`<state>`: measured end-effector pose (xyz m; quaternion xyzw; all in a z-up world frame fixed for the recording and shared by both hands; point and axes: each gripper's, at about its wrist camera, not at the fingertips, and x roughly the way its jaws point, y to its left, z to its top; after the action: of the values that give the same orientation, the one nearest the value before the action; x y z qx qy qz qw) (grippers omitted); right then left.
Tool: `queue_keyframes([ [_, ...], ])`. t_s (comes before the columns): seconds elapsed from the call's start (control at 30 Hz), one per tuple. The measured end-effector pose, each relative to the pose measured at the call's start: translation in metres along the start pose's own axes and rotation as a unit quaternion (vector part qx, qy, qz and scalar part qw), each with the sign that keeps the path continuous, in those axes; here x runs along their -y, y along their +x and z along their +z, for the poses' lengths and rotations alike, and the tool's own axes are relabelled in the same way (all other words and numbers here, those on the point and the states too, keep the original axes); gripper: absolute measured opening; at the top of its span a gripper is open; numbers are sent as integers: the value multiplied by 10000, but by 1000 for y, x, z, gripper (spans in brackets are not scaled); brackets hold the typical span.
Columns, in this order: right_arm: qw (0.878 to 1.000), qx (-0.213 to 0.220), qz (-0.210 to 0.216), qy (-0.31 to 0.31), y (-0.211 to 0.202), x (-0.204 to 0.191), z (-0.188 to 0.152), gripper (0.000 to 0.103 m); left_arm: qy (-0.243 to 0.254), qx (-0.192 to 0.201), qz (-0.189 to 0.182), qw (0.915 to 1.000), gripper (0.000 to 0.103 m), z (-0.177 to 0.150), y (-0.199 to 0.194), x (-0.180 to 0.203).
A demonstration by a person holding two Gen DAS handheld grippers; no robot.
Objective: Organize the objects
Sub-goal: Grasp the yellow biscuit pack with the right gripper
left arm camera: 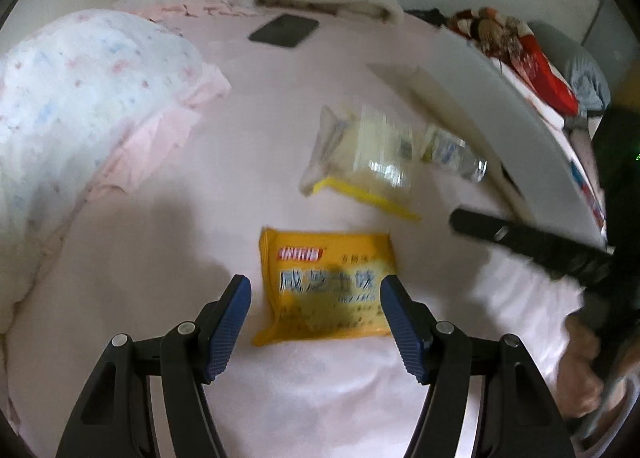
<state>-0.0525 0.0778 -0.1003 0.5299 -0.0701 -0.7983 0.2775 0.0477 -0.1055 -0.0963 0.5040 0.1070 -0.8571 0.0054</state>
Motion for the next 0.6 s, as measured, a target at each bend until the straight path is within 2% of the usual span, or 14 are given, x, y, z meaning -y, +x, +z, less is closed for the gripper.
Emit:
queue_keyframes([
  [0.07,10000,22,74,-26,-7,-2,-2,44,-14,-36,55,10000,65,-8,9,-3],
  [0.2,9994,123,-164,-287,-17,-11,-4,44,-291,86,-197,9993,66,-13,15,-6],
  [0.27,9993,78,-159,-316,-15,-13,-4,44,-185,136,-178,9996,66,-12,17,1],
  [0.3,9996,21,-111,-276,-12,-12,-5,44,-137,137,-194,9996,67,-11,18,3],
  [0.37,9999,-98,22,-133,-1,-11,-7,44,-86,131,-199,9997,77,-10,24,10],
  [0.5,9982,-533,287,5,37,-14,-13,44,139,147,-10,9998,82,-9,33,25],
  [0.53,9977,-567,369,49,43,-14,-15,45,206,175,-17,9996,82,-10,34,30],
  [0.6,9962,-354,734,311,50,-11,-16,48,341,177,-267,9989,82,-12,35,43],
])
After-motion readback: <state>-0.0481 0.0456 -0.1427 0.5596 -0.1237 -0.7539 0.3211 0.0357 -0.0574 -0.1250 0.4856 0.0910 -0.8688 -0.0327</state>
